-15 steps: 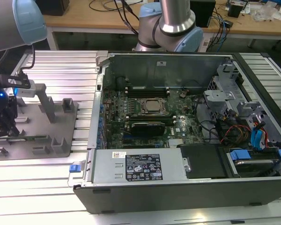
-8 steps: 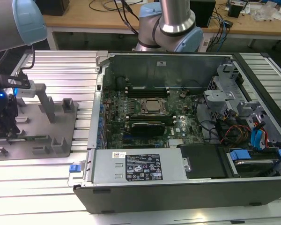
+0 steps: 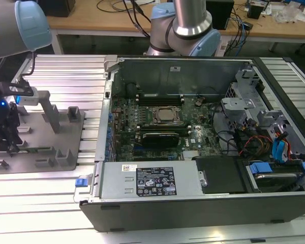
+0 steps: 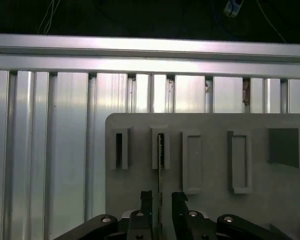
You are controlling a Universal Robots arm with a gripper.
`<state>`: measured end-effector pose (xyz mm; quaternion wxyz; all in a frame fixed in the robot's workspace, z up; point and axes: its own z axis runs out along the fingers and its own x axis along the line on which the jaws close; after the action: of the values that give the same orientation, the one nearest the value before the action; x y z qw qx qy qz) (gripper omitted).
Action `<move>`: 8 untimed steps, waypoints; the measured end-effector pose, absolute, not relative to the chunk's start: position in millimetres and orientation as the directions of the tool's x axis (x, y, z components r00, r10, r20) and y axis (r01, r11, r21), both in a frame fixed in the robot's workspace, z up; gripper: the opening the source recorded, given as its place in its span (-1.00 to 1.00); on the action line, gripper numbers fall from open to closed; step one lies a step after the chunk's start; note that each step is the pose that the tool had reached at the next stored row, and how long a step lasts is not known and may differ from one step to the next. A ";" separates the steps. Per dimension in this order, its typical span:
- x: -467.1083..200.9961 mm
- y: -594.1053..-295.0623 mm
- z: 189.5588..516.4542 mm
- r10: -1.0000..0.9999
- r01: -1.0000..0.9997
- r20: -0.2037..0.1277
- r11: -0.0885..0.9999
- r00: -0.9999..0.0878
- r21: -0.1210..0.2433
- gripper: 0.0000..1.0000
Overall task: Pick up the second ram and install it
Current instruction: 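Pick up the second ram and move it above second insertion slot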
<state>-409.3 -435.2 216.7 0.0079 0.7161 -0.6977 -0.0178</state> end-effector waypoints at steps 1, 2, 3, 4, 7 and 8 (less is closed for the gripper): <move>-409.3 -435.2 214.6 -1.000 -0.999 -0.014 -0.027 0.026 0.036 -0.44; -409.3 -435.2 211.8 -1.000 -0.999 -0.014 -0.027 0.026 0.036 -0.44; -409.4 -435.2 210.8 -1.000 -0.999 -0.014 -0.027 0.026 0.037 -0.44; -409.4 -435.2 210.7 -1.000 -0.999 -0.014 -0.027 0.027 0.037 -0.44; -409.4 -435.2 210.5 -1.000 -0.999 -0.014 -0.027 0.026 0.036 -0.44; -409.4 -435.2 210.5 -1.000 -0.999 -0.014 -0.027 0.027 0.036 -0.44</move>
<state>-409.4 -435.2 210.5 0.0080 0.7164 -0.6974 -0.0178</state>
